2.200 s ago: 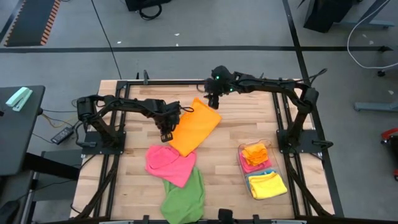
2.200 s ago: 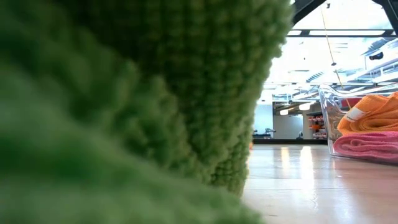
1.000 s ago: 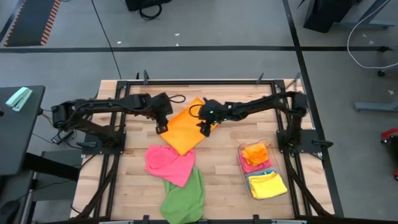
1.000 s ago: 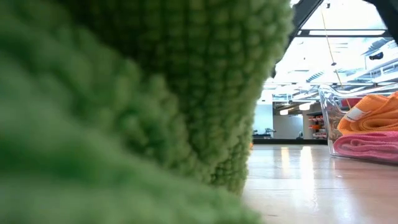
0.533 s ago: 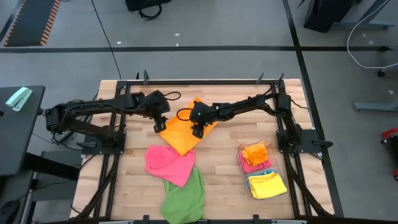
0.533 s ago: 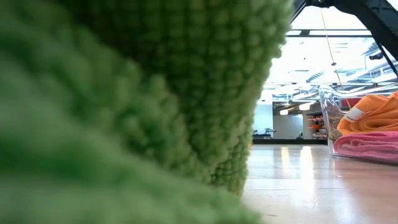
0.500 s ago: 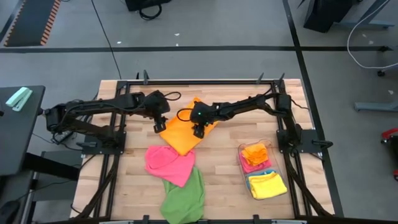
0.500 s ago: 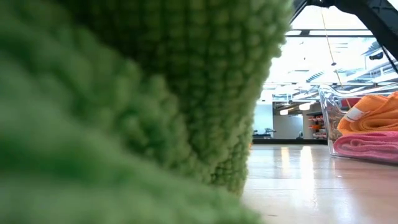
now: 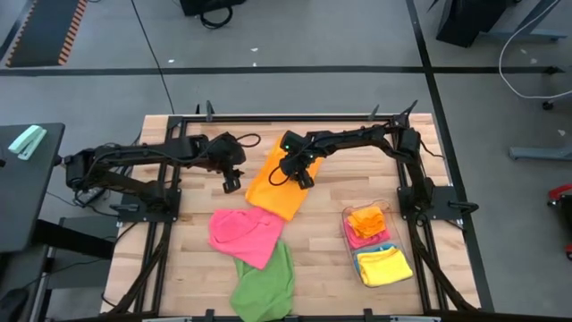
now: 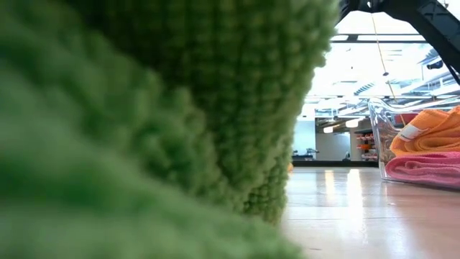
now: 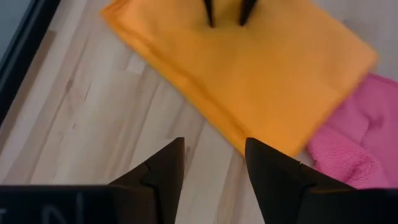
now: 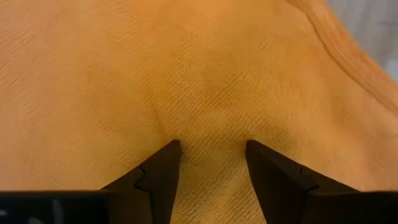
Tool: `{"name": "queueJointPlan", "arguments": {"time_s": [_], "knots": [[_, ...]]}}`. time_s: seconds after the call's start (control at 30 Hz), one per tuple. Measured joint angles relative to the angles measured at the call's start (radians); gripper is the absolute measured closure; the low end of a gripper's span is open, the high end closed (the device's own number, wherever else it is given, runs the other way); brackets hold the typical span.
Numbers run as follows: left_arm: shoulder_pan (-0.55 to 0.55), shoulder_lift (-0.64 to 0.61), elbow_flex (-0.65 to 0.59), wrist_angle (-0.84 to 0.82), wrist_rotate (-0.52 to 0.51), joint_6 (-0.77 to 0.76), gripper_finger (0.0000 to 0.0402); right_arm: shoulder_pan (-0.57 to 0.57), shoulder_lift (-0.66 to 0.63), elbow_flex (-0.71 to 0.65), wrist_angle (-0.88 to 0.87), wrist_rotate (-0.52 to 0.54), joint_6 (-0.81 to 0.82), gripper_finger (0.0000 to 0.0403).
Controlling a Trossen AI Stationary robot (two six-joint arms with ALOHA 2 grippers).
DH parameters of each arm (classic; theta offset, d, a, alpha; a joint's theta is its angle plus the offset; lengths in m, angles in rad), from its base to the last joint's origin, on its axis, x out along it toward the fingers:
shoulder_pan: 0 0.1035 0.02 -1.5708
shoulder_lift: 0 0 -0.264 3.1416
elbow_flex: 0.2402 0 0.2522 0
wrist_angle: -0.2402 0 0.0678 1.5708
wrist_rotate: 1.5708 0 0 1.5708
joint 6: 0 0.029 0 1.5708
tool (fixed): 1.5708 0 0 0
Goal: Fold microfiber towels
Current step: Fold the orange towel
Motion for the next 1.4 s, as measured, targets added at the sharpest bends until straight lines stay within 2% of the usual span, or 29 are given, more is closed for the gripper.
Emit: {"name": "queueJointPlan", "arguments": {"time_s": [0.1,0.2,0.5,0.67,0.8,0.93,1.1,1.4], "knots": [[-0.025,0.004,0.0,0.001,0.001,-0.006,0.0224,-0.004,-0.003,0.018,-0.023,0.06,-0.012,0.0209],[-0.058,0.004,0.0,0.006,0.001,0.002,0.0224,0.012,-0.039,0.054,-0.084,0.105,0.048,0.0209],[-0.167,0.037,0.0,0.105,0.025,0.181,0.0228,0.105,-0.171,0.044,-0.088,0.066,0.159,0.0209],[-0.184,0.093,0.0,0.097,0.023,0.19,0.0232,0.131,-0.18,0.042,-0.131,0.062,0.303,0.0209],[-0.195,0.172,0.0,0.097,0.023,0.199,0.0232,0.141,-0.18,0.031,-0.206,0.05,0.352,0.0209],[-0.215,0.242,-0.001,0.107,0.02,0.225,0.0236,0.149,-0.207,-0.051,-0.137,-0.003,0.366,0.0209],[-0.251,0.315,-0.001,0.129,-0.06,0.264,0.0244,0.163,-0.237,-0.176,0.015,0.019,0.403,0.0209],[-0.314,0.412,0.0,0.159,-0.19,0.454,0.0247,0.179,-0.245,-0.236,0.14,0.034,0.42,0.0209]]}}
